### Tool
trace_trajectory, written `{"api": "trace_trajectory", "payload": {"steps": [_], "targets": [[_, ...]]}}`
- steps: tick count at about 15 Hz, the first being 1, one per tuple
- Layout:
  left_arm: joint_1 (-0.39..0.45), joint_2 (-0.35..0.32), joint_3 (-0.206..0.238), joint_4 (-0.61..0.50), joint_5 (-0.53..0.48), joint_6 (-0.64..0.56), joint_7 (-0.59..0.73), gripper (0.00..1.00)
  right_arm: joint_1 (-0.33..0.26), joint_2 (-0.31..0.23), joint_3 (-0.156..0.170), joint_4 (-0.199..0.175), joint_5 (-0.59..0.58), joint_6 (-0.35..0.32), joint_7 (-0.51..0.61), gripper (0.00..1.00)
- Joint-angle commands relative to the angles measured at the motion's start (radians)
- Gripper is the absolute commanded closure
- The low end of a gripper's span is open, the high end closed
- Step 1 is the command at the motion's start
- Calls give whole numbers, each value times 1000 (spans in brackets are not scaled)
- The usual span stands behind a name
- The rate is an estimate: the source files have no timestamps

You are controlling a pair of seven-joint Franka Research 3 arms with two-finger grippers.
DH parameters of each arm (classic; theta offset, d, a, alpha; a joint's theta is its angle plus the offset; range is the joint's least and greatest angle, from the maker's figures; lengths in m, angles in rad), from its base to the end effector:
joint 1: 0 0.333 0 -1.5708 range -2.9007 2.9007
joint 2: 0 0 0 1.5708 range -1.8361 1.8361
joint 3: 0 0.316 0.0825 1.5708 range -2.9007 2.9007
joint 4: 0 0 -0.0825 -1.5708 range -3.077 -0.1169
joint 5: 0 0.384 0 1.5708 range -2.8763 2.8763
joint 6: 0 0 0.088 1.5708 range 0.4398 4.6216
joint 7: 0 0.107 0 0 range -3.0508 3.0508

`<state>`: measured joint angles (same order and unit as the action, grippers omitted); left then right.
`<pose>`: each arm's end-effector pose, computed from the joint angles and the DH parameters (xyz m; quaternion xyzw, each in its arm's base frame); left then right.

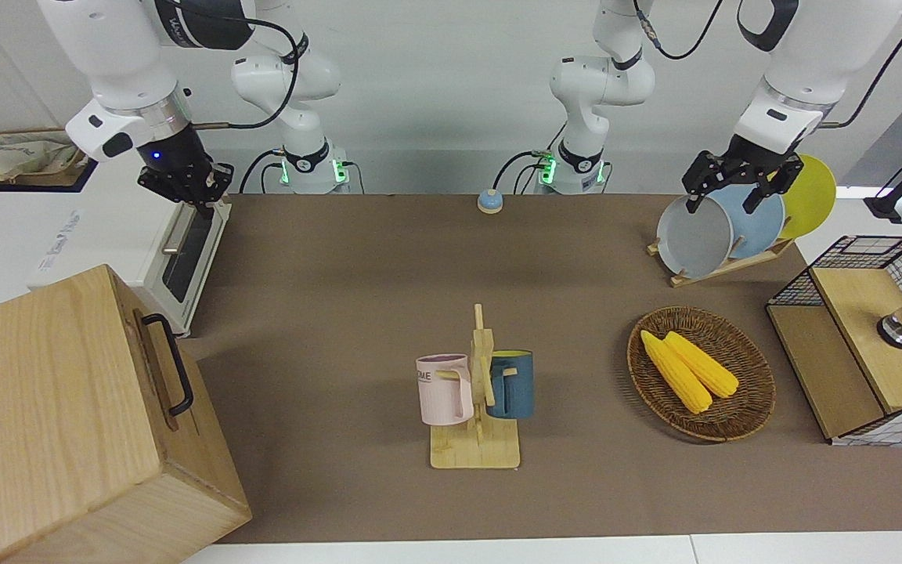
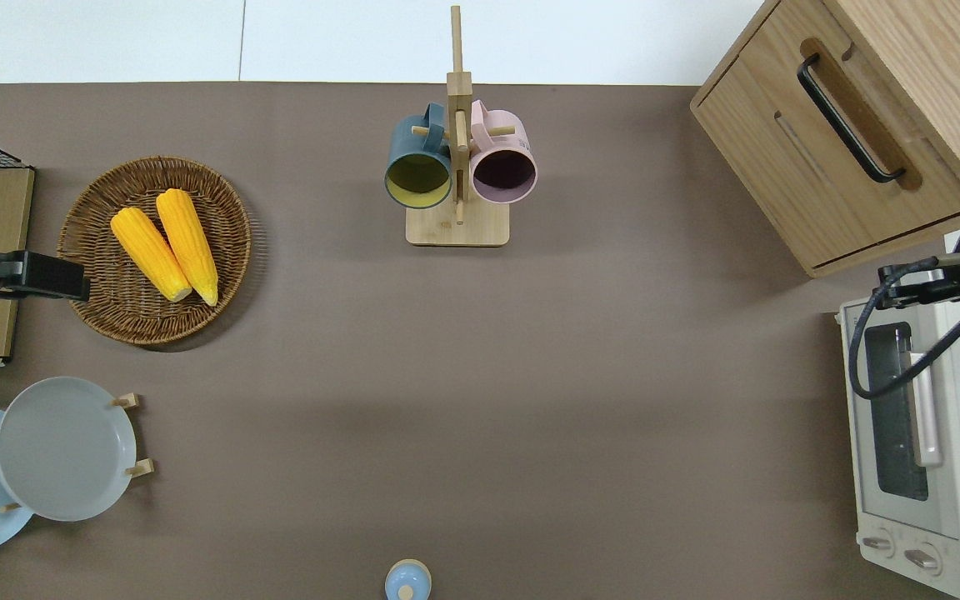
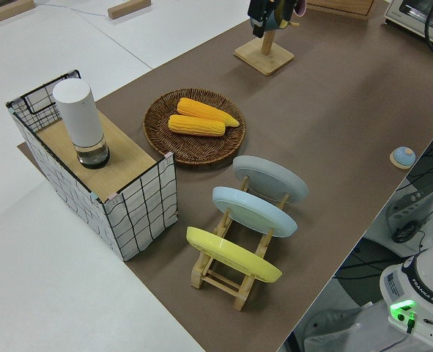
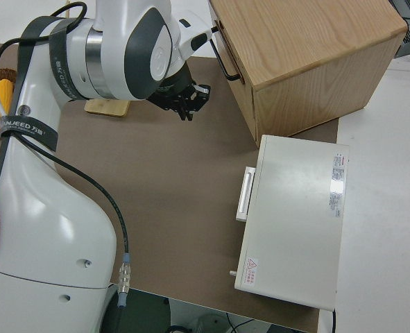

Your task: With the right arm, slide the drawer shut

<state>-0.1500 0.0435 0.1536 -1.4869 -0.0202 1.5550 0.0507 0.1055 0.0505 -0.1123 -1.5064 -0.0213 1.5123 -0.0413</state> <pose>0.5670 -0.0023 0.6385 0.9996 -0.0239 0.0127 0.0064 0.5642 -0.0045 0.6217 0.9995 0.0169 -0.0225 0.0129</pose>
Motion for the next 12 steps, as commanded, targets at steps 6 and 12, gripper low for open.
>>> {"api": "trace_trajectory", "payload": {"steps": [6, 12], "targets": [[-17, 13, 17, 20, 12, 0, 8, 5, -20, 29, 6, 52, 6, 0, -28, 11], [-17, 13, 17, 20, 12, 0, 8, 2, -10, 32, 8, 58, 3, 2, -35, 11]]}}
